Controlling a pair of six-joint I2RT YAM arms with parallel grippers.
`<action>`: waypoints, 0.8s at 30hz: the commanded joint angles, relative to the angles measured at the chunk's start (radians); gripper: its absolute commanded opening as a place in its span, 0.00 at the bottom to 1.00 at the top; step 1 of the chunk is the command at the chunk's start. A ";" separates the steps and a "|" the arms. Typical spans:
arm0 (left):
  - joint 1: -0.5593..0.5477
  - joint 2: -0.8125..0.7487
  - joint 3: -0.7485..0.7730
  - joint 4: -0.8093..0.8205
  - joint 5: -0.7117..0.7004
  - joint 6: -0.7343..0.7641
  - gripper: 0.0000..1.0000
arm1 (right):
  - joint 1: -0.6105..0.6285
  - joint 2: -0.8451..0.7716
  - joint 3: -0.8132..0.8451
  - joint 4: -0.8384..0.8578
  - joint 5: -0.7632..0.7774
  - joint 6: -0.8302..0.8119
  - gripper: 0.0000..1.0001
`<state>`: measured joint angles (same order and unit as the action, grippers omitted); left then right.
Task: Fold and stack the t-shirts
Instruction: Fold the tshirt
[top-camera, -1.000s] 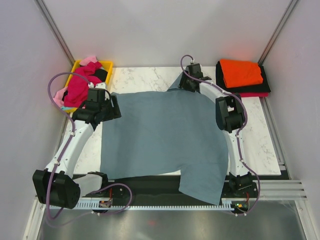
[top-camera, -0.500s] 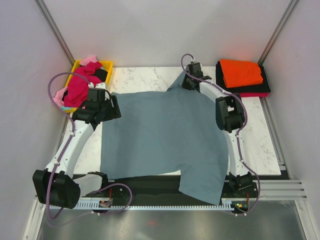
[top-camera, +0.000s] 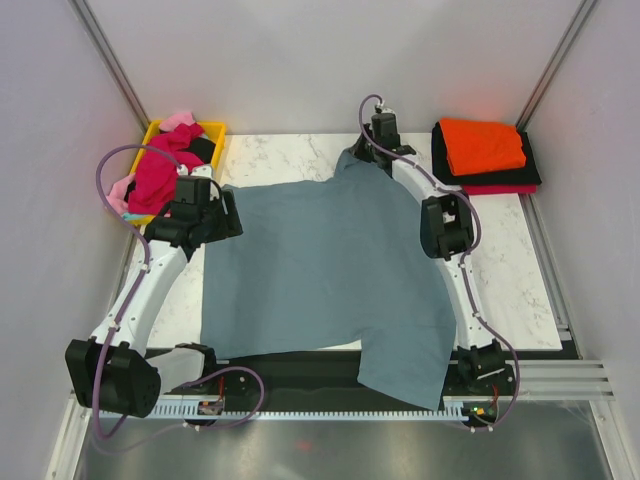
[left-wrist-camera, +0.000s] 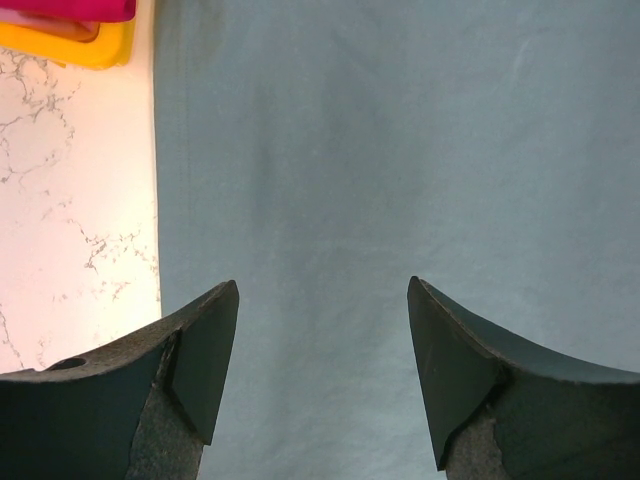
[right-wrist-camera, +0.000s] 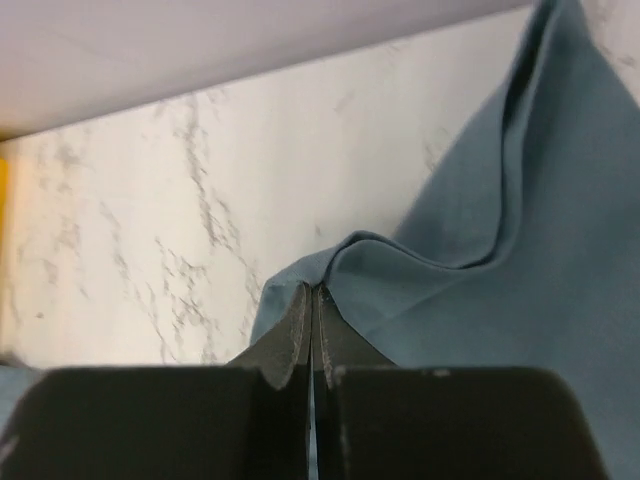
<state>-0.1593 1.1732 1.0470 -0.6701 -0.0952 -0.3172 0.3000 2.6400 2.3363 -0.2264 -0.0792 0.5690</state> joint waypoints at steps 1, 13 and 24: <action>-0.003 -0.010 0.004 0.037 0.002 0.027 0.76 | 0.016 0.064 0.057 0.241 -0.106 0.061 0.00; -0.003 -0.001 0.004 0.035 -0.009 0.030 0.76 | 0.042 0.124 0.049 0.613 -0.197 0.101 0.91; -0.008 0.075 0.031 0.033 0.046 -0.002 0.77 | -0.057 -0.294 -0.203 0.478 -0.179 0.000 0.98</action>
<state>-0.1596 1.2068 1.0473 -0.6693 -0.0895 -0.3172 0.2920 2.5961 2.2383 0.2676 -0.2569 0.6369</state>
